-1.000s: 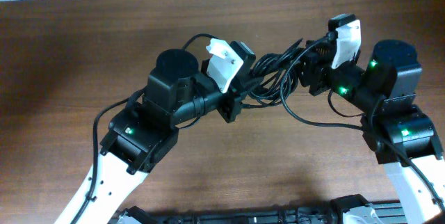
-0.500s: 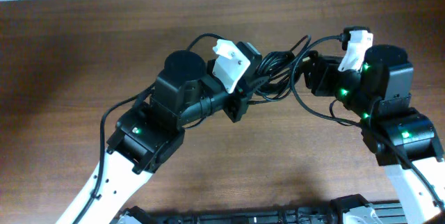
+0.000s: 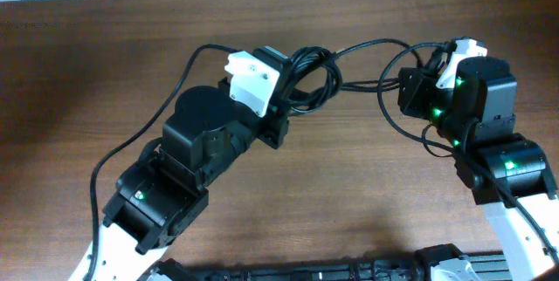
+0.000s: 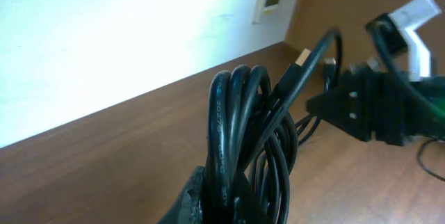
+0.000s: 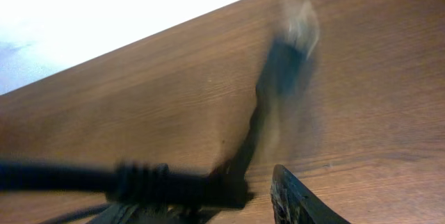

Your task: Untangle cables

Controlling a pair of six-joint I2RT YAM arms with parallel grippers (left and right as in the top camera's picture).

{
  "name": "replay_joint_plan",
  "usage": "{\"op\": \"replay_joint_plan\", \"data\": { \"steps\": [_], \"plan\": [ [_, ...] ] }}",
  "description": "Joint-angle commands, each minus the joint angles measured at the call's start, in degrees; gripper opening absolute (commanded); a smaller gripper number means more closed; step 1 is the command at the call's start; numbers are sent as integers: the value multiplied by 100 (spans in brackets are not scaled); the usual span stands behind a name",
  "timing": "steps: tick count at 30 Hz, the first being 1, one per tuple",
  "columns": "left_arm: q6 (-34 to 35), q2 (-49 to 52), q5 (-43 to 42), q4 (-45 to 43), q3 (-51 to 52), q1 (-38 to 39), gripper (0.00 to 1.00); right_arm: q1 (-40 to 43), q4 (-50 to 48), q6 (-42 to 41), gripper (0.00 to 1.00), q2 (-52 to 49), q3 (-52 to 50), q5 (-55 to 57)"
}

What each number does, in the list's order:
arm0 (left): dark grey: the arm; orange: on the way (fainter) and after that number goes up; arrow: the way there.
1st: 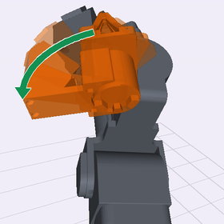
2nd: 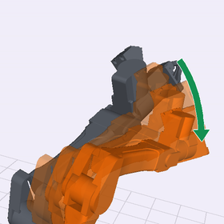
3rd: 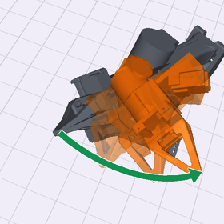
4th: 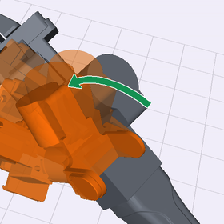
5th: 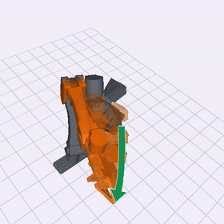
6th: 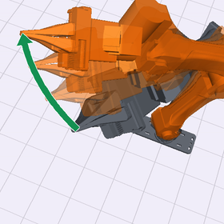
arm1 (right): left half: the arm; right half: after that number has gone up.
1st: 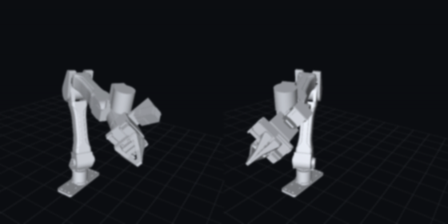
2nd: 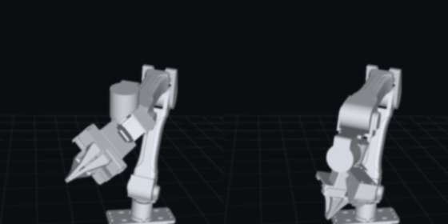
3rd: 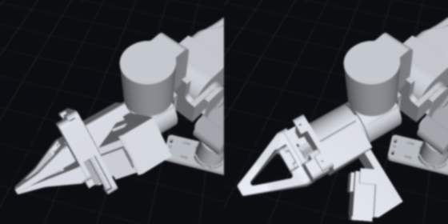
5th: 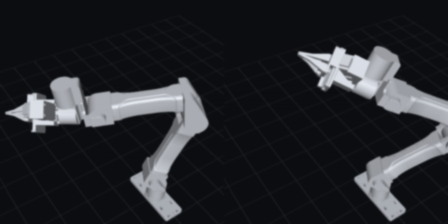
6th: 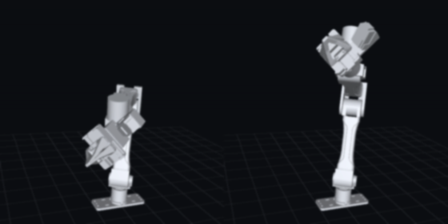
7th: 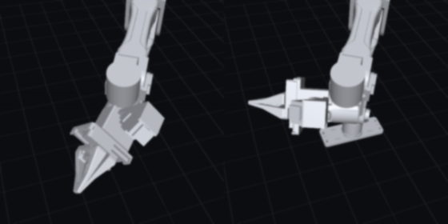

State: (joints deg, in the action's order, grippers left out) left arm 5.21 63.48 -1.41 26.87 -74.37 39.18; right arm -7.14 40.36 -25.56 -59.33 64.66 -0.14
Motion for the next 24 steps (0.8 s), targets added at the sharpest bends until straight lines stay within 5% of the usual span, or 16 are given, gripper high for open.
{"op": "replay_joint_plan", "data": {
  "steps": [1, 17, 24],
  "plan": [
    [118, -136, 341, -59, -116, -61, 0, 48, 15, -22, 44, -11, 2, 20],
    [109, 140, 1088, 127, -114, -72, 0, 46, -20, 1672, 63, 916, 4, -2437],
    [-1797, 479, -879, 129, -114, -70, 0, 46, -20, 2205, 72, 1279, 4, -3010]
  ]
}}
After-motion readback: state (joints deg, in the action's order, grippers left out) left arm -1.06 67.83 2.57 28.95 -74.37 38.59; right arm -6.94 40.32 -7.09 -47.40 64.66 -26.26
